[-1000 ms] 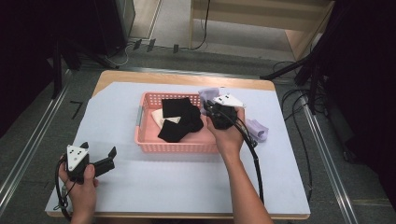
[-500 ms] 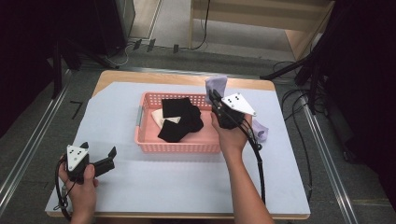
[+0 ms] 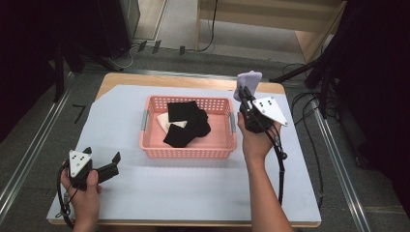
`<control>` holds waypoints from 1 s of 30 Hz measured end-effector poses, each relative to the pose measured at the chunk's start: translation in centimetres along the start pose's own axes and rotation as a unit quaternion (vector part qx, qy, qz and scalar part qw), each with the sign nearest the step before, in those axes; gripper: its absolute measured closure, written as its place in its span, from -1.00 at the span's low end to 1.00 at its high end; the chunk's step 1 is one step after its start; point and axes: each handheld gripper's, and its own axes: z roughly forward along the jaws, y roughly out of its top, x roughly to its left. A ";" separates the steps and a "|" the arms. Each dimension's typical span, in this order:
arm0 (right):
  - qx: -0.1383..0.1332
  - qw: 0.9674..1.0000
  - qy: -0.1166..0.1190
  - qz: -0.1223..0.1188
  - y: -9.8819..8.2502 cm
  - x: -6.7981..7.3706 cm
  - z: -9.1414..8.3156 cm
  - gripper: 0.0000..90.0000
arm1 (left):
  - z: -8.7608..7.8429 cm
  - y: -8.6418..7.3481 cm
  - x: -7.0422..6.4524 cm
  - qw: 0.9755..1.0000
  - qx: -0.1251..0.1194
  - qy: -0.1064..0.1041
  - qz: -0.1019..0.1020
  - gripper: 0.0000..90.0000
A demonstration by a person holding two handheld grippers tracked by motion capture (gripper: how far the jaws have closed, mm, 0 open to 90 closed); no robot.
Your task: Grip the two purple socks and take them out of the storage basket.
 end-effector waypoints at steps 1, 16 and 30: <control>-0.001 1.000 -0.006 0.000 0.0 -0.4 -0.1 0.88 | 0.0 0.0 0.0 1.000 0.000 0.000 0.001 -0.92; 0.092 0.994 -0.054 0.028 -3.7 -5.0 -0.7 0.88 | 0.0 0.0 0.0 1.000 0.001 -0.001 0.002 -0.92; 0.184 0.979 -0.024 0.086 -7.0 -6.4 -0.8 0.52 | 0.0 0.0 0.0 1.000 0.001 0.000 0.001 -0.92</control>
